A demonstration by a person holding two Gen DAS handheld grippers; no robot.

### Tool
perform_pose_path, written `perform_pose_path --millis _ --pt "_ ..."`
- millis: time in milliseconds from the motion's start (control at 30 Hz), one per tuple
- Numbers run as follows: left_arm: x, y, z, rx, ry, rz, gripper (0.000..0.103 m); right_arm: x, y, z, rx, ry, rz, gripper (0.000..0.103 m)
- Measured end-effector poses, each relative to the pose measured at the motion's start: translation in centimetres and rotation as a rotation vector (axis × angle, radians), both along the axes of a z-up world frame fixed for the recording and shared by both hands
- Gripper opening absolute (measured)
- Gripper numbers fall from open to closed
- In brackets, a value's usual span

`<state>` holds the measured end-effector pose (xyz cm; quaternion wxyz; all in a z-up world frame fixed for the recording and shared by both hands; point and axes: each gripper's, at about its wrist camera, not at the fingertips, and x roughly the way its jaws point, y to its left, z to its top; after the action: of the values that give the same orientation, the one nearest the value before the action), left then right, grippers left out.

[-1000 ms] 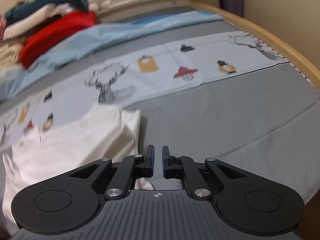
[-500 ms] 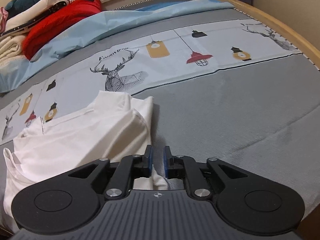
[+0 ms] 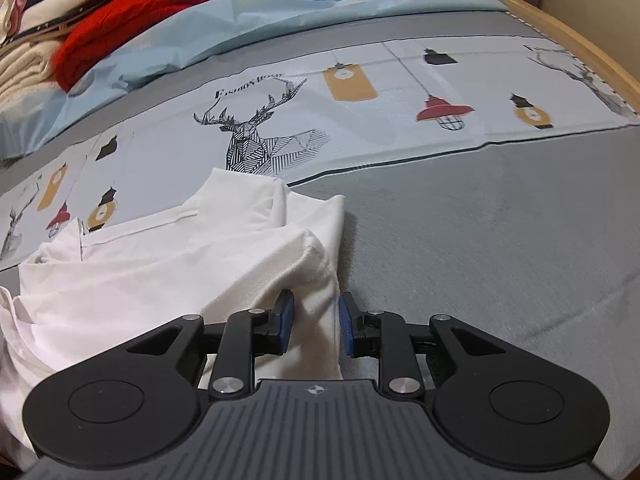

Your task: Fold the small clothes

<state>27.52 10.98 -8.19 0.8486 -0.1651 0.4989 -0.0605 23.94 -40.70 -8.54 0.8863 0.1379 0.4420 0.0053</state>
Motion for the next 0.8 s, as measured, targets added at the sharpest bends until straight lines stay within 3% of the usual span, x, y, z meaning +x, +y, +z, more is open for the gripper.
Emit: perform_pose_path --millis 400,467,533,567,667,733,767,800 --pt "3.1 -1.3 -1.3 0.031 -0.027 -0.078 0.037 3.4 1.2 -0.9 -0.033 -0.007 0.023 0.027" --pt "3.6 -1.8 -1.4 0.046 -0.042 -0.096 0.036 3.9 1.3 -0.9 -0.030 -0.020 0.017 0.023" --pt "3.9 -2.3 -1.3 0.088 -0.060 -0.121 0.012 4.2 1.4 -0.7 -0.043 -0.022 0.009 0.014" --pt "4.0 -2.4 -1.1 0.120 -0.073 -0.132 0.008 4.3 1.4 -0.5 -0.041 -0.025 0.000 0.012" --pt "3.8 -1.9 0.7 0.158 -0.175 -0.124 0.006 4.3 1.1 0.6 -0.017 -0.082 -0.030 0.010" --pt "3.7 -1.0 2.2 0.154 -0.262 -0.070 0.006 4.0 0.7 2.0 -0.012 -0.159 -0.074 0.010" --pt "3.7 -0.4 2.7 0.145 -0.299 -0.037 0.006 3.7 -0.1 3.4 0.016 -0.244 -0.133 0.010" --pt "3.8 -0.1 3.0 0.136 -0.325 -0.010 0.006 3.7 -0.1 3.4 0.016 -0.244 -0.133 0.010"
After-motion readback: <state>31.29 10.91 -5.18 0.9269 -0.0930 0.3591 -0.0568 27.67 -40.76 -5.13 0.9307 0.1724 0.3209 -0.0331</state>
